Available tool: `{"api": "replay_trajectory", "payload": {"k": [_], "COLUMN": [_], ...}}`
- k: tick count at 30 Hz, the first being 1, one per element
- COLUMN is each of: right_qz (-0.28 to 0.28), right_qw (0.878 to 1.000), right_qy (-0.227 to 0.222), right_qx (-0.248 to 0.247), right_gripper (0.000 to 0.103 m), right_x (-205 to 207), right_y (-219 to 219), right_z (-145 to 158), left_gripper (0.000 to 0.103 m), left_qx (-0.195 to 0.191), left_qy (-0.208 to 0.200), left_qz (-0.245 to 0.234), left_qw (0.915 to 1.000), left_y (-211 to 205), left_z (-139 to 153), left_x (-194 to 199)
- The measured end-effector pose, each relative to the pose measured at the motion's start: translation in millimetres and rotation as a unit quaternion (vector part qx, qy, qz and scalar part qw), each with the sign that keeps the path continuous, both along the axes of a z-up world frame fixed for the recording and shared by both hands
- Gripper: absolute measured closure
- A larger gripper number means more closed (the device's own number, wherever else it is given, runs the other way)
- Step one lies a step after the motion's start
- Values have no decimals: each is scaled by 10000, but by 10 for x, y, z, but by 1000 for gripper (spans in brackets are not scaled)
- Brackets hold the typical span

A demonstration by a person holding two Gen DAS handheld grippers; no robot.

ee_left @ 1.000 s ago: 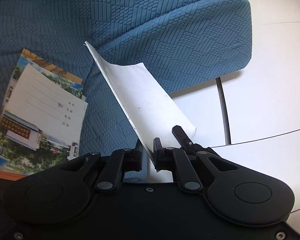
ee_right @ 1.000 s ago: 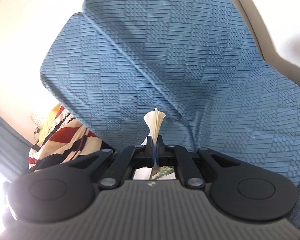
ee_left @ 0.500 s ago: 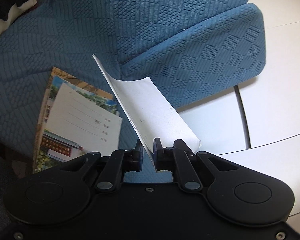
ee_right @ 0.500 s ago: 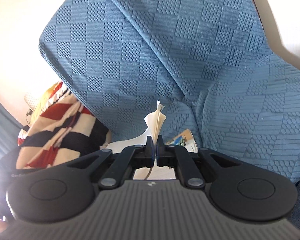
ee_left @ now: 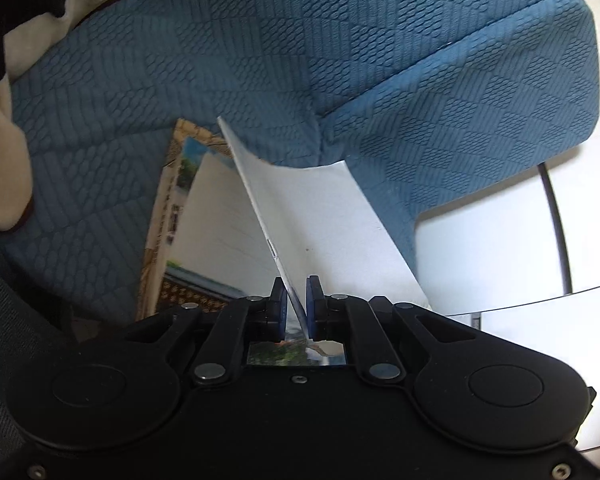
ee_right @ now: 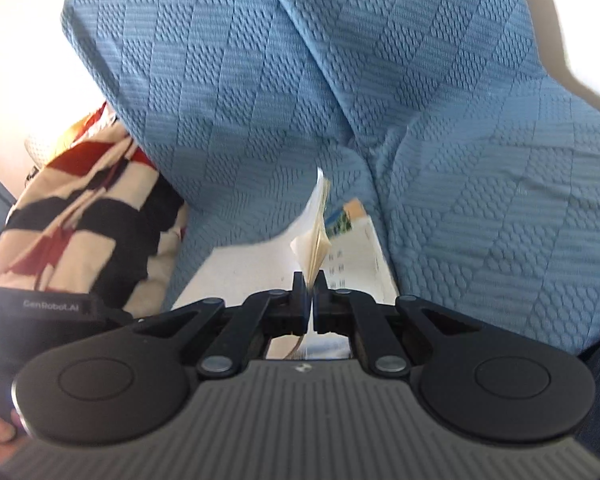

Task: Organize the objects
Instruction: 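Carry the white sheet with both grippers over the book stack, then lower the sheet onto the stack and open both grippers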

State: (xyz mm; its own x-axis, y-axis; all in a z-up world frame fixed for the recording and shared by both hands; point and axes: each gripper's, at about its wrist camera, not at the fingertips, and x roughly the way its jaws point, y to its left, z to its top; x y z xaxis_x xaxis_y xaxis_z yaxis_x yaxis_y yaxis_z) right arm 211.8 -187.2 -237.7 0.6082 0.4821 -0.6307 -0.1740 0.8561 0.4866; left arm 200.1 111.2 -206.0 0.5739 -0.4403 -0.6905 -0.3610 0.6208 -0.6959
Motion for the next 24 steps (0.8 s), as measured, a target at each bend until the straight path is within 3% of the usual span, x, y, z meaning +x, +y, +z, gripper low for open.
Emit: {"api": "replay_trajectory", "payload": {"k": [14,16,20,24], "right_qz": [201,224,223,184], "right_qw": [9957,9940,9919,9912], "right_qy": [852,1015,1202,1217], "right_qx": [-316,-350,-339,-495], "right_gripper": [93,90,67,66], "right_x": [-126,-138,-201,-310], "right_y": [99,103,76,15], "right_z": [-358,-358,-273,-148], "left_gripper": [93,88,72,69], "left_qx": [465,483,598,697], "left_qy": [786,825,787,747], "left_qz": [-59,-62,-17,-126], "left_qw": [9958,9954,9951,9947], "left_y": [-71,-70,-72,-96], "left_z": [-340,-336,-256,-116], "left_x": [-174,-197,-266,-356]}}
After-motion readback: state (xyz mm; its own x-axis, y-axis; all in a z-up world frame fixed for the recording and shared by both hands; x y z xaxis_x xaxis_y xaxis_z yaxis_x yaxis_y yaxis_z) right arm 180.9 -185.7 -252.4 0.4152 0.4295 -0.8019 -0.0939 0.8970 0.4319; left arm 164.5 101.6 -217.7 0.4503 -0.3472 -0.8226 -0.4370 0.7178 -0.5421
